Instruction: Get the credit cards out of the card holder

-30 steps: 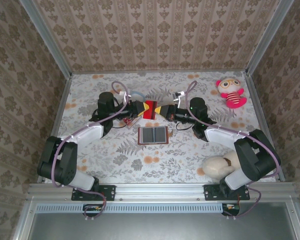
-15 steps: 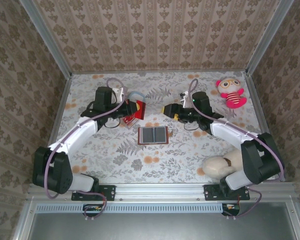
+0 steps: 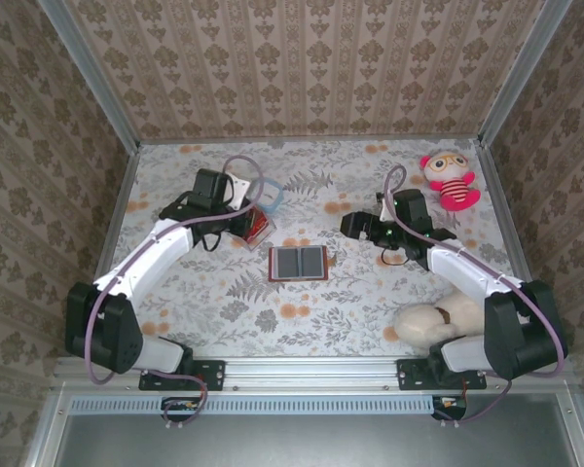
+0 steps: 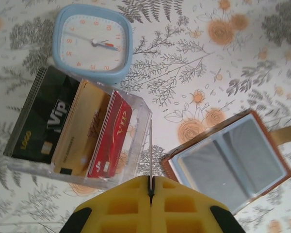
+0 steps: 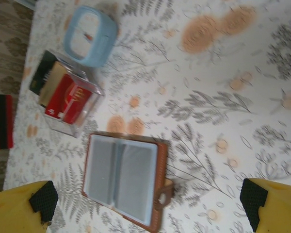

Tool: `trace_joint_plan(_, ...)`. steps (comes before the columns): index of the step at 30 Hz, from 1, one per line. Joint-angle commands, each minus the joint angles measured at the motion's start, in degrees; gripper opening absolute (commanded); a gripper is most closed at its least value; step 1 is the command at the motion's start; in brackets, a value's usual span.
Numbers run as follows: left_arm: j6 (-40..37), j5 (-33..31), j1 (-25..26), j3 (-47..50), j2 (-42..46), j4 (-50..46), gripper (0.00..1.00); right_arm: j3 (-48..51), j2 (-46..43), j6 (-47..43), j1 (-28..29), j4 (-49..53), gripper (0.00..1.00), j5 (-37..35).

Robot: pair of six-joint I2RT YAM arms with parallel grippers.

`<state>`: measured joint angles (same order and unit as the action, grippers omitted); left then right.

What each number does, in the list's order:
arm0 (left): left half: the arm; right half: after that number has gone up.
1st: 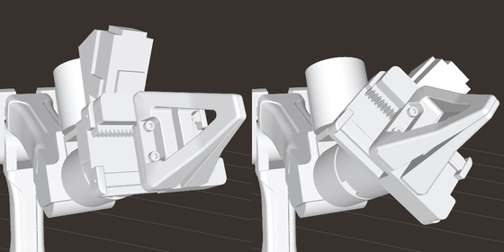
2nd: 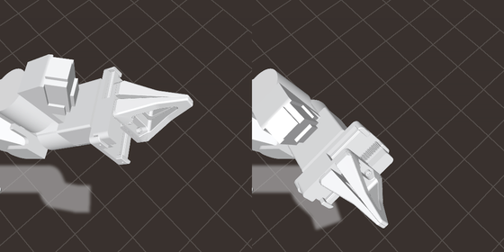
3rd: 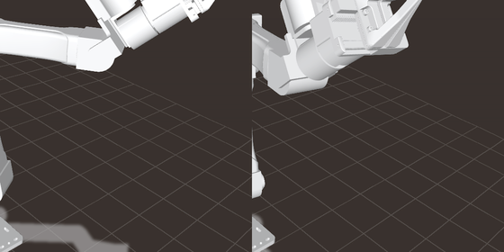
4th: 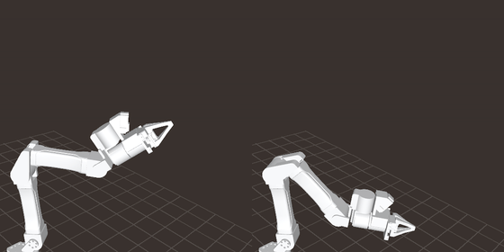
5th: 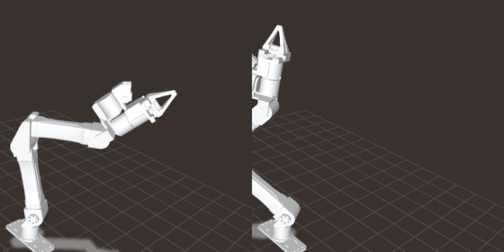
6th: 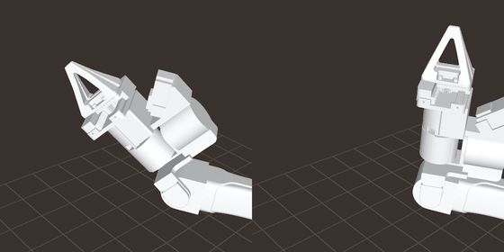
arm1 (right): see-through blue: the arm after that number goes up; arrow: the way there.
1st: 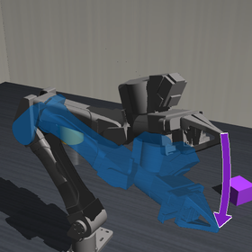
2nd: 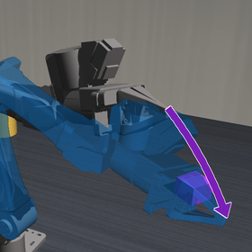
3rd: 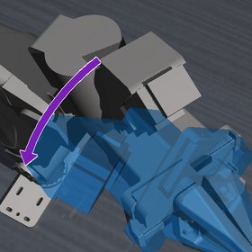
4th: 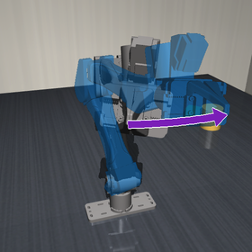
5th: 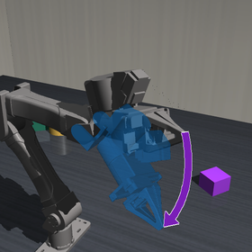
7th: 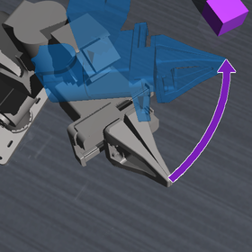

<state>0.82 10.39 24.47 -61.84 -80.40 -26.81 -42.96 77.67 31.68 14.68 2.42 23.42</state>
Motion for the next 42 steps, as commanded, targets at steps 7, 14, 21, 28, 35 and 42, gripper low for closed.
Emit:
trace_joint_plan(7,-16.2,-3.4,1.3,-5.5,-8.5,0.0,0.0,1.4,1.4,0.9,0.1,-3.4,1.0,-2.8)
trace_joint_plan(14,-20.6,-6.7,1.1,-9.7,-13.6,-3.1,0.0,1.4,1.6,1.4,0.1,-3.5,1.0,-2.8)
trace_joint_plan(21,-20.6,-8.0,1.3,-10.2,-17.0,-1.4,0.0,1.3,3.8,2.0,0.2,-4.2,1.0,-2.1)
trace_joint_plan(28,-19.8,-9.0,1.3,-9.9,-18.4,0.0,0.13,1.2,4.3,2.1,0.1,-4.0,1.0,-2.3)
trace_joint_plan(35,-15.6,-13.7,1.3,-12.2,-20.8,-1.5,0.39,0.9,4.7,1.7,0.2,-3.7,0.99,-2.3)
trace_joint_plan(42,-6.4,-13.9,1.3,-11.1,-15.3,-0.1,0.61,0.6,3.0,1.0,0.2,-3.1,0.97,-1.3)
